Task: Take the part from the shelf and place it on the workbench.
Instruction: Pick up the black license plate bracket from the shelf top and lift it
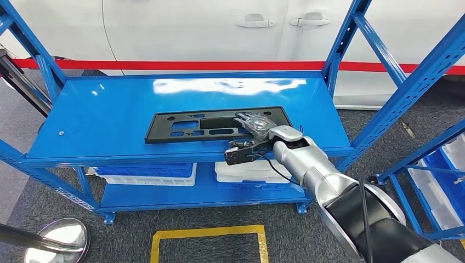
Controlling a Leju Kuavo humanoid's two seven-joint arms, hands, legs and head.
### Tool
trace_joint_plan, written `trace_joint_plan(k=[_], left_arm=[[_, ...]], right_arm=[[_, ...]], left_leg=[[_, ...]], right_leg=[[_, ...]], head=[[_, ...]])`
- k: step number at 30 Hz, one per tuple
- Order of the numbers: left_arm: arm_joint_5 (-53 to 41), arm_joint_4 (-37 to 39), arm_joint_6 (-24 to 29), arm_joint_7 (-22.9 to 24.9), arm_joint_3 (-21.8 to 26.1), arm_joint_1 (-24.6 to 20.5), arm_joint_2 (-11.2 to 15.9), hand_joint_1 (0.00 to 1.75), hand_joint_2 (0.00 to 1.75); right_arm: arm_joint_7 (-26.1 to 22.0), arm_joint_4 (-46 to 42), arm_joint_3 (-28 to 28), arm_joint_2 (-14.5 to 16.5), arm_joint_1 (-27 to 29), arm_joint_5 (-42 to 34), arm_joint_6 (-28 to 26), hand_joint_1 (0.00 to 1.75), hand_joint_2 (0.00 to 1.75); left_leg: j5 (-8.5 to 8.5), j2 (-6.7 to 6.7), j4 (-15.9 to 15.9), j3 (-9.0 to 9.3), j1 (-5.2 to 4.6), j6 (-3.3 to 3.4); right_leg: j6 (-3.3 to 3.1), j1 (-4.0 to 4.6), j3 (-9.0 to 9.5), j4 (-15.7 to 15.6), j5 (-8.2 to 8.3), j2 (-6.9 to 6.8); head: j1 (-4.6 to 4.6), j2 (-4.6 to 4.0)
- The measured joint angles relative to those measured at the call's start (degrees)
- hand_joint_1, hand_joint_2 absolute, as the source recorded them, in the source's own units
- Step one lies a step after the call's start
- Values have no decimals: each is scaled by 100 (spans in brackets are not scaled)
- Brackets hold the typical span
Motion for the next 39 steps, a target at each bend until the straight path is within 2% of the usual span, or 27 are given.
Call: trace_joint_plan(k=[3,4,7,19,39], left_arm=[[-21,0,1,-12,0,-3,5,0,0],[-24,0,1,-17,0,-4,7,0,0],[-43,0,0,-35,0,-5,11,0,0],[-61,0,-19,-48,43,-3,11,0,0],[-125,-2,-146,-76,131,12,11,0,0]], right_arm=[[-4,0,0,0,13,-25,-4,0,131],[-5,0,1,0,15,-28,-3,43,175],[3,0,10,0,16,-8,-26,171,175],[72,-103,20,0,2,-43,-268,175,175],[95,-140,34,0,7,-65,-282,175,175]], left_leg=[[0,0,0,1,0,0],[0,0,0,2,0,0],[0,0,0,2,0,0],[-1,0,0,12,0,0],[-1,-1,-1,25,-1,1]], right_leg=[[0,0,0,0,0,0],[0,0,0,0,0,0],[0,0,0,0,0,0],[0,0,10,0,-1,0],[1,-2,23,0,-2,-2]], head=[[0,0],[0,0],[0,0],[0,0],[0,0]])
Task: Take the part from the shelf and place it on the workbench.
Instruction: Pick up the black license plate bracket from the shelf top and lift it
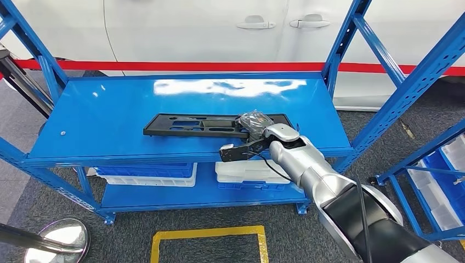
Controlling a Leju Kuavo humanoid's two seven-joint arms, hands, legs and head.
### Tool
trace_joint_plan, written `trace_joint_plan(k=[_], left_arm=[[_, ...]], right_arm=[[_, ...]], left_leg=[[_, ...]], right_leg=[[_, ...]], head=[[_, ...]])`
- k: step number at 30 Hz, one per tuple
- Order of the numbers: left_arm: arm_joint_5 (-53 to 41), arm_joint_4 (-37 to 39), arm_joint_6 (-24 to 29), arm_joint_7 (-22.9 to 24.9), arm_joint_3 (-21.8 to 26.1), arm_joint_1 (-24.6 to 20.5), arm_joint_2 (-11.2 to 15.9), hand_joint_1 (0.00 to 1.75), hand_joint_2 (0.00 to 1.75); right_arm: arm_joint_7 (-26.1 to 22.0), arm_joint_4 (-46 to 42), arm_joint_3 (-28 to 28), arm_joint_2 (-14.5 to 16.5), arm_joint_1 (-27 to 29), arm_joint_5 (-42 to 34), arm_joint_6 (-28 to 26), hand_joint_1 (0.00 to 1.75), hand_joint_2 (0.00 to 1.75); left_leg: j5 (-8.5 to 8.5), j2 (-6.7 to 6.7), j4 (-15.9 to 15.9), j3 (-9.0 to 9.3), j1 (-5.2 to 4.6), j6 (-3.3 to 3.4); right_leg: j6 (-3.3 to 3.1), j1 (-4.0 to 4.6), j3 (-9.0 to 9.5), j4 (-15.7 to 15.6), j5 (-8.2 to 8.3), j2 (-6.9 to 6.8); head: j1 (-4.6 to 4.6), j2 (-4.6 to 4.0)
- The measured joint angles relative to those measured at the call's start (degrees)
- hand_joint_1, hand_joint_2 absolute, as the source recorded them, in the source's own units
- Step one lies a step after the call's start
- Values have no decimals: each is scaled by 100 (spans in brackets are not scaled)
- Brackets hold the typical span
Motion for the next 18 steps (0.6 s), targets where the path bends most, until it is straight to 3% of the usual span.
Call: trace_joint_plan(k=[6,10,13,18], left_arm=[[-351,-2,88,-23,-25,1,-68,0,0],[-521,-3,240,-86,-52,-8,-105,0,175],[-713,-1,334,-189,-145,-14,-130,0,175],[-913,4,430,-287,-294,-13,-179,0,175]], right_arm=[[-292,-49,-2,9,59,-138,-663,175,175],[-471,-459,-9,22,289,82,-1997,175,175],[-335,-1260,-18,-38,611,462,-2837,175,175],[-36,-2733,-25,-274,1104,1009,-3011,175,175]], left_leg=[[0,-1,0,-3,-1,0],[0,2,2,-10,-2,0],[-2,0,3,-10,-1,2],[-12,-3,2,-11,-1,4]], right_leg=[[0,0,3,0,1,0],[6,0,-6,0,5,3],[14,-1,-7,0,-1,1],[17,-1,-9,0,-15,-2]], head=[[1,0],[0,0],[0,0],[0,0]])
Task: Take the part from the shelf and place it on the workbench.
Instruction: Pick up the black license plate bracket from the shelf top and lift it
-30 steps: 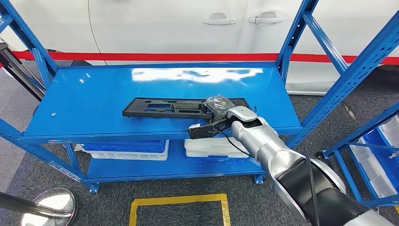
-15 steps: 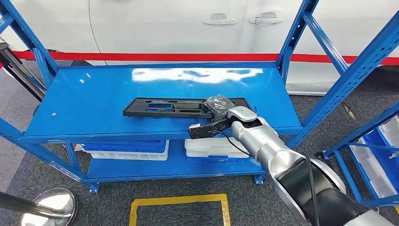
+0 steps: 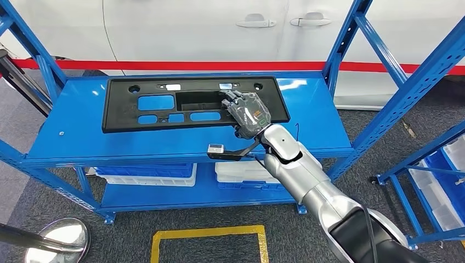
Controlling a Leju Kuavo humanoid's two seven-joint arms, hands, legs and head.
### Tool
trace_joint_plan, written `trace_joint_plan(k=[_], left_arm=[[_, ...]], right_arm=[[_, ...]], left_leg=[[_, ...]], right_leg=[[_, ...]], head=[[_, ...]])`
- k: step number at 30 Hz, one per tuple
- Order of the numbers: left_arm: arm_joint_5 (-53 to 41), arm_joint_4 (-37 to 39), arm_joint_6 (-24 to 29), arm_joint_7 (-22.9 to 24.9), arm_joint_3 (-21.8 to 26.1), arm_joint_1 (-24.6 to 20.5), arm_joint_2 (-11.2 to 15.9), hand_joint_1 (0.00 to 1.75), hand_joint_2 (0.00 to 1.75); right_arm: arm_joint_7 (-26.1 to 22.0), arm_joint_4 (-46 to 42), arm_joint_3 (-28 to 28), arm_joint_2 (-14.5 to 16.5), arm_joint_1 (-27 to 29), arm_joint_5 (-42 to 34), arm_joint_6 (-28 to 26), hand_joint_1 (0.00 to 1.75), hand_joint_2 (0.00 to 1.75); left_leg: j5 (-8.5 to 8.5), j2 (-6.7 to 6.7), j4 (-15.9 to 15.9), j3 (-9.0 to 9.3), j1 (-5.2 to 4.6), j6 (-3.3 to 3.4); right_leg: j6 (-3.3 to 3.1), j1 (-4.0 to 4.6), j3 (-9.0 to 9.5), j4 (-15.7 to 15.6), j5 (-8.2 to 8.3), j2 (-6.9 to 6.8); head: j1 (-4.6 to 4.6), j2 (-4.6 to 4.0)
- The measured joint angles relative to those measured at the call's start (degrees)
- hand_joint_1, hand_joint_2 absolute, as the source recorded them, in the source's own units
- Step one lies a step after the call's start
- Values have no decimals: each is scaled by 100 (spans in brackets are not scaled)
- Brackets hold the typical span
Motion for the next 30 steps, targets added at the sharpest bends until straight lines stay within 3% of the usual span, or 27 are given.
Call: trace_joint_plan(k=[8,14,15,18,19,24,30], left_arm=[[-96,0,47,-161,-140,1,-49,0,175],[-134,0,-35,-522,-158,19,-47,0,175],[-156,0,-120,-631,-166,26,-39,0,131],[-137,0,-398,-839,-170,45,3,0,131],[-124,0,-464,-887,-169,50,15,0,175],[-114,0,-600,-1027,-169,97,98,0,175],[-179,0,-574,-1074,-169,139,163,0,175]], right_arm=[[139,-1350,-113,-391,377,385,-217,175,175],[29,-2092,-153,-676,466,181,93,175,175],[20,-2222,-154,-746,470,180,193,175,175],[-32,-2589,-154,-949,432,150,511,175,175],[-55,-2700,-154,-1013,399,117,624,175,175],[-112,-3210,-154,-1328,157,-95,1109,175,175],[-173,-3483,-154,-1515,50,-153,1201,175,175]], left_leg=[[-7,2,0,0,-1,5],[-7,1,0,-1,-2,5],[-7,-1,0,-1,-2,5],[-7,-2,0,-3,-3,5],[-7,-1,0,-3,-3,5],[-7,-1,0,-3,-3,5],[-7,-3,0,-2,-2,6]], right_leg=[[-3,-2,-4,0,-3,1],[-2,-3,-4,0,-3,0],[-2,-3,-3,0,-3,-1],[-2,-3,1,0,-3,-2],[-2,-3,1,0,-3,-1],[-2,-3,2,0,-3,-1],[0,-3,-2,0,-5,-4]], head=[[0,0],[0,0],[0,0],[0,0],[0,0],[0,0],[0,0]])
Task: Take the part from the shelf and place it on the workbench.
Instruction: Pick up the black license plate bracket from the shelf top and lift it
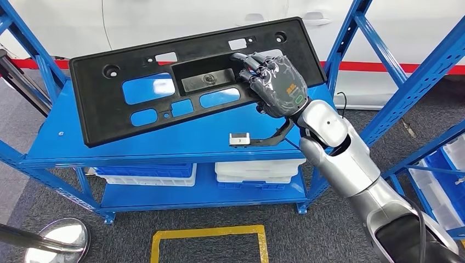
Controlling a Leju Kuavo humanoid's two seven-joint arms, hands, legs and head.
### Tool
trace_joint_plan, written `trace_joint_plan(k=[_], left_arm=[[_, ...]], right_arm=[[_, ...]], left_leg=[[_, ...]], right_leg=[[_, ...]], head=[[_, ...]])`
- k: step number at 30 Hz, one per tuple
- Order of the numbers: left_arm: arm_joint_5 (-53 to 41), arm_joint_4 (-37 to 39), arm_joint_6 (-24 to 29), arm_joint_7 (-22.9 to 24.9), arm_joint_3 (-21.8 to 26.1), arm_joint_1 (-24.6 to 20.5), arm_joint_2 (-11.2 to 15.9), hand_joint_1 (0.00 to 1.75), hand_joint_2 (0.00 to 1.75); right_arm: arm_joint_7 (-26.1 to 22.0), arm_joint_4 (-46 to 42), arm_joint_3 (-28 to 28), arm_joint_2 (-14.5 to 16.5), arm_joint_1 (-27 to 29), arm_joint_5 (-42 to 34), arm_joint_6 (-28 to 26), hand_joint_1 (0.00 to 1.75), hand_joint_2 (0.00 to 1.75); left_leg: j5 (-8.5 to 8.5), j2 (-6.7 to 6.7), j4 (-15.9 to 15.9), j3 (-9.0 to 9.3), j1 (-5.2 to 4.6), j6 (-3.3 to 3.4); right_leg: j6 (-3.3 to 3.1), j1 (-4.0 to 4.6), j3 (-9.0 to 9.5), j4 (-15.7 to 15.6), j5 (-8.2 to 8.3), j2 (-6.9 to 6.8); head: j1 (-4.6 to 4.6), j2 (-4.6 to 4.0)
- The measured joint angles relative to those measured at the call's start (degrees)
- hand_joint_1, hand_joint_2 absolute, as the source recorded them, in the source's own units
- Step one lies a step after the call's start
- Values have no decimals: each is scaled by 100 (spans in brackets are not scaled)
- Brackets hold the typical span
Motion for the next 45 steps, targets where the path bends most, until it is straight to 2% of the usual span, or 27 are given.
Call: trace_joint_plan(k=[9,15,18,20,21,22,25,26,27,28,29,31,32,34,35,36,37,38,40,41,42,43,44,45], left_arm=[[-20,0,-3,-62,30,88,99,0,175],[-117,-3,28,-28,35,100,126,0,175],[-157,-22,31,-35,38,105,149,0,175],[-179,-43,34,-40,45,112,161,0,175],[-187,-50,37,-38,50,113,163,0,175],[-201,-55,42,-31,57,112,164,0,175],[-244,-78,67,12,84,109,165,0,175],[-259,-84,67,27,97,109,165,0,175],[-276,-89,60,41,114,108,165,0,175],[-293,-89,48,55,134,107,165,0,175],[-313,-90,34,69,154,105,165,0,175],[-343,-91,14,97,179,101,173,0,175],[-355,-91,6,107,184,99,179,0,175],[-364,-92,-4,125,191,100,185,0,175],[-372,-92,-7,132,196,104,191,0,175],[-378,-92,-5,139,201,107,196,0,175],[-383,-92,-5,144,208,111,205,0,175],[-388,-92,-5,146,215,111,213,0,175],[-390,-92,-5,147,224,108,221,0,175],[-392,-92,-5,147,226,103,222,0,175],[-395,-92,-4,147,228,96,220,0,175],[-397,-92,-1,147,228,86,217,0,175],[-401,-92,3,147,230,73,213,0,175],[-403,-92,7,147,232,59,211,0,175]], right_arm=[[-198,-109,-60,-311,129,-328,-59,175,175],[-284,-168,-81,-323,169,-508,268,175,175],[-287,-182,-92,-323,187,-510,265,175,175],[-299,-187,-113,-328,216,-520,250,175,175],[-302,-189,-126,-336,232,-528,249,175,175],[-303,-190,-137,-345,247,-538,252,175,175],[-302,-184,-146,-371,324,-566,285,175,175],[-303,-179,-146,-373,362,-572,306,175,175],[-307,-172,-146,-375,394,-578,328,175,175],[-312,-166,-146,-376,414,-583,349,175,175],[-316,-160,-146,-377,418,-588,370,175,175],[-318,-153,-146,-377,412,-602,422,175,175],[-314,-152,-146,-377,406,-607,445,175,175],[-307,-150,-146,-376,398,-612,474,175,175],[-305,-150,-146,-375,389,-616,487,175,175],[-305,-150,-146,-373,383,-621,503,175,175],[-305,-150,-145,-372,379,-626,516,175,175],[-305,-150,-145,-371,375,-629,528,175,175],[-304,-150,-145,-371,373,-632,533,175,175],[-304,-149,-145,-371,372,-632,535,175,175],[-304,-148,-145,-371,371,-632,540,175,175],[-304,-146,-144,-371,371,-632,549,175,175],[-304,-146,-144,-370,370,-632,557,175,175],[-304,-147,-144,-368,368,-633,564,175,175]], left_leg=[[-1,-6,0,-1,-1,1],[-1,-7,0,-1,-1,1],[-24,-8,26,-3,-31,63],[10,-1,-39,39,-13,122],[38,6,-96,72,2,143],[65,14,-151,100,18,164],[89,19,-174,92,26,185],[89,19,-153,70,29,184],[88,19,-126,43,34,180],[86,18,-87,12,41,171],[80,16,-36,-24,51,151],[76,5,55,-90,57,78],[86,-4,92,-113,54,33],[136,-27,108,-144,44,-58],[152,-33,119,-172,50,-99],[94,-31,160,-214,59,-138],[-48,-23,280,-271,71,-174],[-284,-12,505,-347,85,-206],[-843,6,1206,-516,98,-260],[-1018,9,1545,-568,102,-275],[-1064,11,1747,-552,104,-281],[-993,12,1756,-445,103,-274],[-849,12,1536,-229,102,-254],[-723,11,1156,63,98,-220]], right_leg=[[4,-2,0,0,-3,-9],[4,-1,1,0,-3,-10],[56,-33,21,-40,12,-3],[100,-38,46,-37,-4,-4],[106,-35,30,35,-80,-5],[110,-35,-34,213,-225,-6],[124,-51,-493,1251,-806,-6],[138,-62,-604,1488,-864,-7],[153,-79,-623,1529,-804,-9],[168,-100,-529,1342,-640,-12],[183,-125,-342,977,-434,-15],[174,-127,-34,383,-164,-2],[153,-117,22,244,-117,8],[76,-84,-38,255,-73,24],[30,-95,-73,243,-55,17],[-20,-99,-115,245,-13,10],[-76,-110,-163,234,36,0],[-120,-114,-218,227,85,-11],[-164,-99,-337,233,172,-27],[-166,-91,-402,240,214,-34],[-163,-85,-466,252,254,-38],[-158,-80,-528,266,290,-42],[-150,-74,-583,283,320,-44],[-139,-69,-626,298,347,-45]], head=[[0,0],[0,0],[-1,0],[-1,0],[1,0],[1,0],[0,0],[1,0],[1,0],[1,0],[2,0],[1,0],[1,0],[1,0],[0,0],[-2,0],[-1,0],[-2,0],[-2,0],[-2,0],[-2,0],[-2,0],[-2,0],[-3,0]])
